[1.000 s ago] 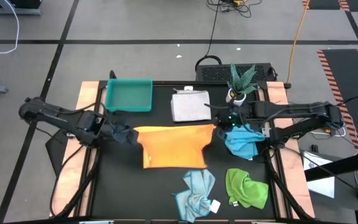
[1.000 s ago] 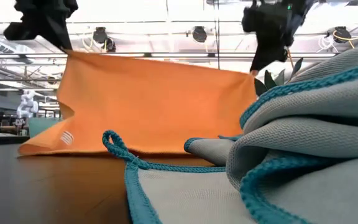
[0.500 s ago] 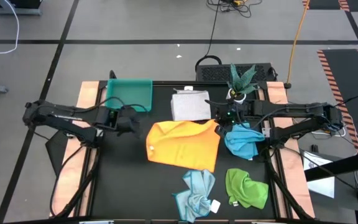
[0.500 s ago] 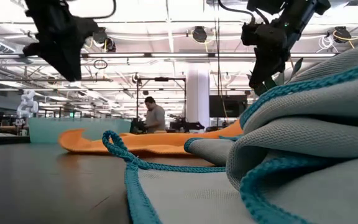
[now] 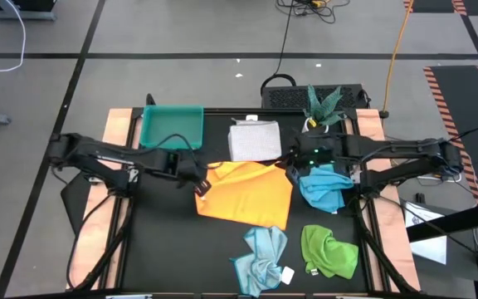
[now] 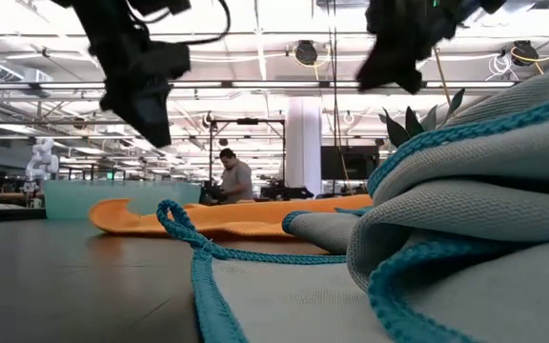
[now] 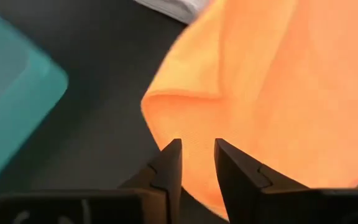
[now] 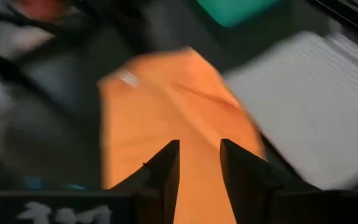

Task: Fold microfiber towels
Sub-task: Fold the orange microfiber towel

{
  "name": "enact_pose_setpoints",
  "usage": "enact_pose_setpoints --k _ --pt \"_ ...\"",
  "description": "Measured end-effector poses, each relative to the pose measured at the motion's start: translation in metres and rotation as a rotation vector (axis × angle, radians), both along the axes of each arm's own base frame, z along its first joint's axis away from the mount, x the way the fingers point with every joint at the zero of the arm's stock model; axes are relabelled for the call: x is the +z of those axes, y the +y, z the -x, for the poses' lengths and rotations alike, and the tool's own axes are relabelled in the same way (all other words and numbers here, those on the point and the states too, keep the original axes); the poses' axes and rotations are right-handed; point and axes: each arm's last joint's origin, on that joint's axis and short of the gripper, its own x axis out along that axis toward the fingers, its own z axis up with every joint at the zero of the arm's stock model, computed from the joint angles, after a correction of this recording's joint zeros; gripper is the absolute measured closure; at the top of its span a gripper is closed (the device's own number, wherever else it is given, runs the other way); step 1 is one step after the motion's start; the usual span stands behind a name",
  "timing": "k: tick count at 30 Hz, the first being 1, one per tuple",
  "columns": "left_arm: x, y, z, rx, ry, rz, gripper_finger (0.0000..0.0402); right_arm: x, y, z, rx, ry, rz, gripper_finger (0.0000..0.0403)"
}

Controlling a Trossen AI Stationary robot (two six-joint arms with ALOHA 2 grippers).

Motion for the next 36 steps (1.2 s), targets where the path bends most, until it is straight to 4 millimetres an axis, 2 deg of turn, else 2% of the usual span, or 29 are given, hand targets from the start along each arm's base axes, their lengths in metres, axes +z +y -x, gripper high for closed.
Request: enact_pose_setpoints --k 3,7,16,19,28,33,36 --pt "-0.013 -0.001 -0.008 -0.166 0.086 -0.048 0.0315 0.015 0.005 0.003 0.032 -0.117 -0.013 0.0308" --pt "-0.028 -0.001 -0.016 -0.391 0.197 -0.138 0.0316 0.025 0.008 0.013 0.031 -0.166 -0.012 0.0311" --pt "-0.036 0.001 -0.032 -0.737 0.28 -0.4 0.0316 0.028 0.009 0.016 0.025 -0.181 -0.022 0.0312" --pt "-0.04 0.001 -0.037 -0.802 0.3 -0.437 0.0316 0.027 0.009 0.016 0.022 -0.177 -0.028 0.0312" --pt "-0.074 0.003 -0.043 -0.918 0.486 -0.476 0.0316 0.029 0.008 0.015 0.018 -0.195 -0.033 0.0312" --pt "-0.074 0.004 -0.049 -0.906 0.5 -0.579 0.0316 0.03 0.008 0.014 0.021 -0.213 -0.032 0.0312" --pt "-0.074 0.005 -0.05 -0.898 0.497 -0.583 0.0316 0.03 0.008 0.014 0.019 -0.215 -0.038 0.0312"
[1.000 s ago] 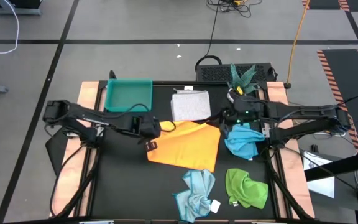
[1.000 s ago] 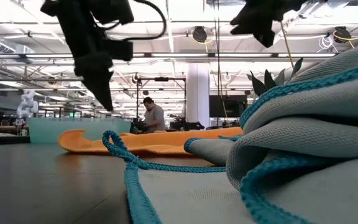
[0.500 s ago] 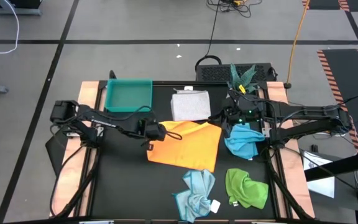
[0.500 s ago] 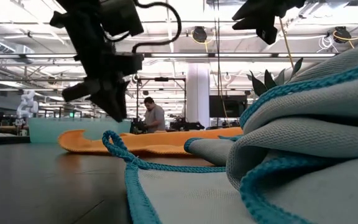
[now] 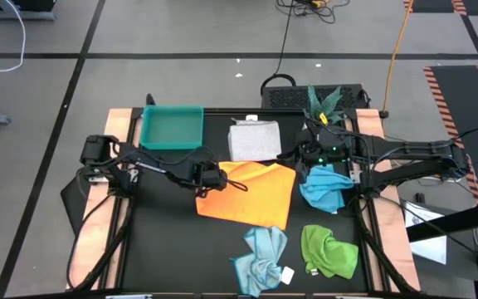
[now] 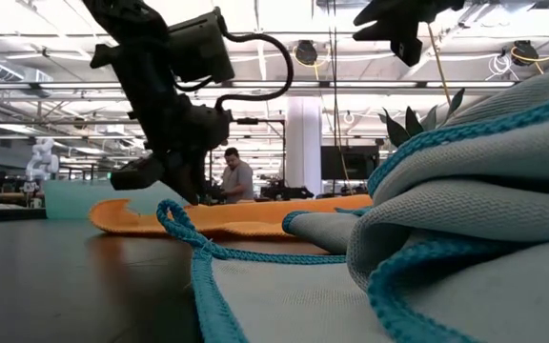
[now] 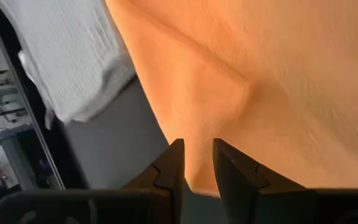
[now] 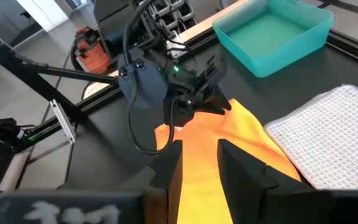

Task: Fold microfiber towels
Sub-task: Fold the orange microfiber towel

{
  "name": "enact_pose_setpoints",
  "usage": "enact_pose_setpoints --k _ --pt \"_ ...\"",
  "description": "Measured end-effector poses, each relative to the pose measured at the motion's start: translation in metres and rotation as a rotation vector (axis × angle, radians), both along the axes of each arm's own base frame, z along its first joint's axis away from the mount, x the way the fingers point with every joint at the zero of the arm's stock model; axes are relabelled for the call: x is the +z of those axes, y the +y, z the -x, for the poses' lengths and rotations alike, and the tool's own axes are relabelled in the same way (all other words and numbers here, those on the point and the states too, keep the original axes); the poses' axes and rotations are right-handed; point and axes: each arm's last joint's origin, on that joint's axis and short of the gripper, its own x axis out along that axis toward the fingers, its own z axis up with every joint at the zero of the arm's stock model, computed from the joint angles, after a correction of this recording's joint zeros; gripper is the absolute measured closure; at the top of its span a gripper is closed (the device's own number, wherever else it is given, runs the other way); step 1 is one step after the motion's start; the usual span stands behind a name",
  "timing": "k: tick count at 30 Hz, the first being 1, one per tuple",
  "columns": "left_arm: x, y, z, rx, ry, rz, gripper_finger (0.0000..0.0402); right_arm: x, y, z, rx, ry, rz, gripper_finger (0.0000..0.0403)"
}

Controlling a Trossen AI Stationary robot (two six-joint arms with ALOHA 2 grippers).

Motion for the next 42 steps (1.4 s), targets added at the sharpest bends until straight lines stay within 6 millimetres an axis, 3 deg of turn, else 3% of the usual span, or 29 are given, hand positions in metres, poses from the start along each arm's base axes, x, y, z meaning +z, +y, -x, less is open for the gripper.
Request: enact_pose_setpoints --k 10,19,36,42 --pt "-0.001 0.001 0.001 -0.008 0.012 0.044 0.0316 0.001 0.0 0.0 -0.005 -0.007 -0.012 0.0312" --pt "-0.016 0.01 -0.002 0.003 0.059 0.044 0.0316 0.001 0.0 0.0 -0.005 -0.008 -0.016 0.0312" --pt "-0.013 0.017 -0.009 0.075 -0.048 0.013 0.0318 0.001 0.0 0.0 -0.007 -0.009 -0.023 0.0312" --pt "-0.015 0.021 -0.006 0.139 -0.06 0.143 0.0391 0.001 0.0 0.0 -0.016 -0.009 -0.042 0.0312"
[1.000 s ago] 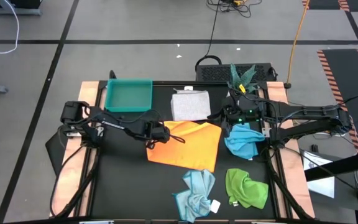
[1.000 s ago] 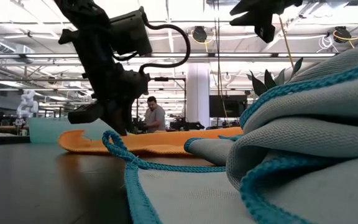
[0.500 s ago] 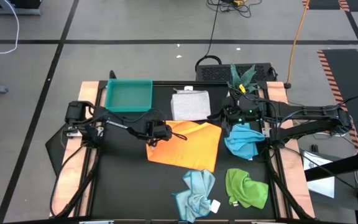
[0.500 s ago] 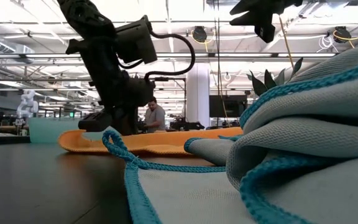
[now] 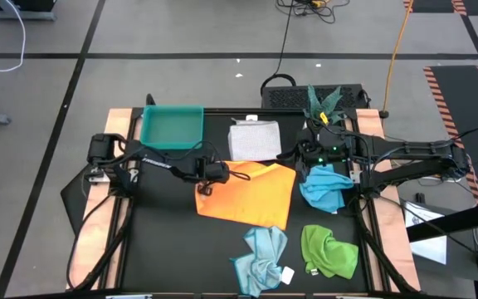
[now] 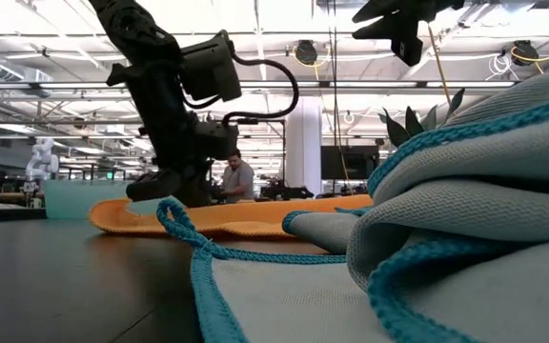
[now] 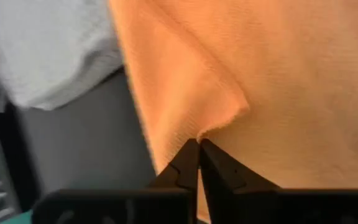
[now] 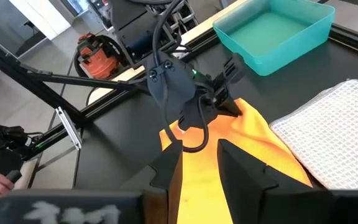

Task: Fold microfiber towels
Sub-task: Fold the orange microfiber towel

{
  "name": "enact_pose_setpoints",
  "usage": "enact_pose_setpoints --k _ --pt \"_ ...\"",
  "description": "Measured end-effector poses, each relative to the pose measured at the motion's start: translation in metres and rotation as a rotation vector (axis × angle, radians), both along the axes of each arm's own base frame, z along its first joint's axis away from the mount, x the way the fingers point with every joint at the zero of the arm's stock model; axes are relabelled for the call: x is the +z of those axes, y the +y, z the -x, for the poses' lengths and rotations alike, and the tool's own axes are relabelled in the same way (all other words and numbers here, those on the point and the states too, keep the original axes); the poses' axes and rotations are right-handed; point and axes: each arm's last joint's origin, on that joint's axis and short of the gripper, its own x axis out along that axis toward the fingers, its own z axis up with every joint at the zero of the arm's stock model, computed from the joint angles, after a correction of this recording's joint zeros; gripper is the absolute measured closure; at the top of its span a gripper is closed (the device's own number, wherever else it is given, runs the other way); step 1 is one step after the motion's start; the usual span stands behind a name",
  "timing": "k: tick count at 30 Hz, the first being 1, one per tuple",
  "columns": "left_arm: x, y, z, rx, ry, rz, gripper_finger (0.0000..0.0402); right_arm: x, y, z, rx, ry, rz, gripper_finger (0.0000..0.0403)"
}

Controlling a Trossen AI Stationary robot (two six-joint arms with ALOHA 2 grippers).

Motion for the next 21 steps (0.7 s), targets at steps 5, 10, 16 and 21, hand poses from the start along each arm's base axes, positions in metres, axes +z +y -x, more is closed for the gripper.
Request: enact_pose_setpoints --k 5,10,16,21 --pt "-0.001 0.0 0.002 0.019 0.011 0.004 0.0398 0.0 0.0 0.0 -0.001 0.0 0.0 0.0312" --pt "0.001 0.001 0.001 0.042 0.011 -0.017 0.0399 0.0 0.0 0.0 -0.004 0.0 0.001 0.0312" --pt "0.025 0.01 -0.002 0.152 -0.112 0.0 0.04 0.0 0.0 0.0 -0.008 0.0 -0.005 0.0312" --pt "0.04 0.036 0.004 0.363 -0.228 0.02 0.0401 0.001 0.0 0.0 -0.007 -0.011 -0.006 0.0312"
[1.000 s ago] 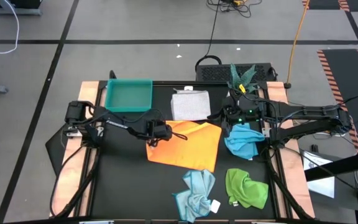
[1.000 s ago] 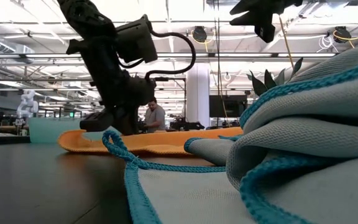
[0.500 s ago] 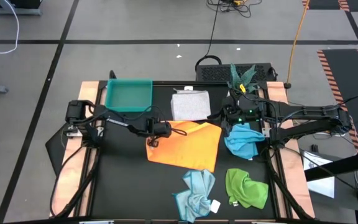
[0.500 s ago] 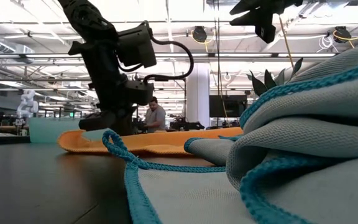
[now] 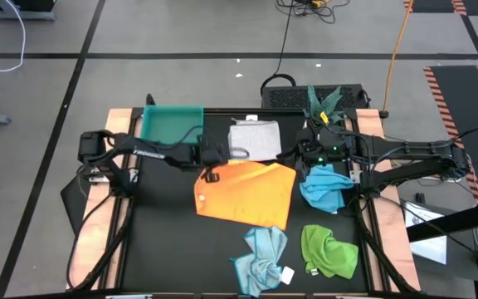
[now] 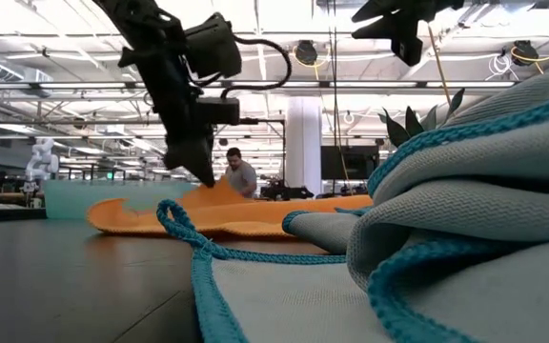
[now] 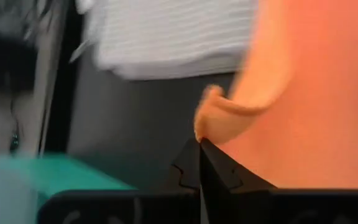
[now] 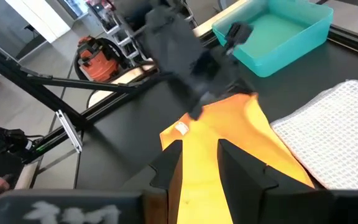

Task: Fold microfiber towels
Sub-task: Fold the orange microfiber towel, then adjust the light blue microfiber towel

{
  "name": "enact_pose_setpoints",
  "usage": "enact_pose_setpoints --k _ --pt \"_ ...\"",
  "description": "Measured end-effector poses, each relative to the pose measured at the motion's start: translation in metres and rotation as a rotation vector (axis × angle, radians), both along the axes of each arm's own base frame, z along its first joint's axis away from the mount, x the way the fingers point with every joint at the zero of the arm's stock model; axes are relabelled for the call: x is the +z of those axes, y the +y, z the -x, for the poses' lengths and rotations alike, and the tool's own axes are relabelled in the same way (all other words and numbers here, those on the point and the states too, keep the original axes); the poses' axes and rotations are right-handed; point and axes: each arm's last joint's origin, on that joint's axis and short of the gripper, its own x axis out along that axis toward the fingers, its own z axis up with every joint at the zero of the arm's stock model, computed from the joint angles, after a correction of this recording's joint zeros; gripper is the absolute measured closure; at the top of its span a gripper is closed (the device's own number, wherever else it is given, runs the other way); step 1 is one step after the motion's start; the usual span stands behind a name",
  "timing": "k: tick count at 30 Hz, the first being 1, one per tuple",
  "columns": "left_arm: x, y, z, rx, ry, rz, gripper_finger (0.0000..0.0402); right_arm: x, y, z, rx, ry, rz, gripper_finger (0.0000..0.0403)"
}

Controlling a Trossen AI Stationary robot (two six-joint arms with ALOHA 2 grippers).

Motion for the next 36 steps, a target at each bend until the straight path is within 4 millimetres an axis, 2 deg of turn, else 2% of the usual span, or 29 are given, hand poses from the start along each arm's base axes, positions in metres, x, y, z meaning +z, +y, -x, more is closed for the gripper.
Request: enact_pose_setpoints --k 4,8,12,18,22,25,31,36 --pt "-0.004 0.029 0.014 0.205 0.002 0.073 0.0401 0.002 0.0 -0.001 0.003 -0.024 0.003 0.0312" --pt "-0.005 0.043 0.019 0.253 -0.019 0.161 0.0392 0.005 0.0 -0.002 0.007 -0.05 0.009 0.0312" --pt "-0.006 0.044 0.02 0.24 -0.022 0.194 0.0364 0.004 0.001 -0.001 0.028 -0.041 0.0 0.0312" --pt "-0.003 0.034 0.023 0.209 0.05 0.243 0.0312 0.004 0.001 -0.001 0.031 -0.042 -0.006 0.0312" --pt "0.019 0.028 0.024 0.235 0.074 0.234 0.0283 0.0 0.003 0.0 0.065 0.001 -0.064 0.0313" --pt "0.045 0.022 0.025 0.258 0.028 0.238 0.0268 -0.012 0.013 -0.004 0.104 0.096 -0.138 0.0324" --pt "0.102 0.006 0.029 0.254 -0.209 0.204 0.026 -0.053 0.06 -0.034 0.317 0.32 -0.257 0.0384" --pt "0.125 -0.005 0.039 0.252 -0.297 0.169 0.0261 -0.092 0.092 -0.049 0.368 0.506 -0.282 0.0401"
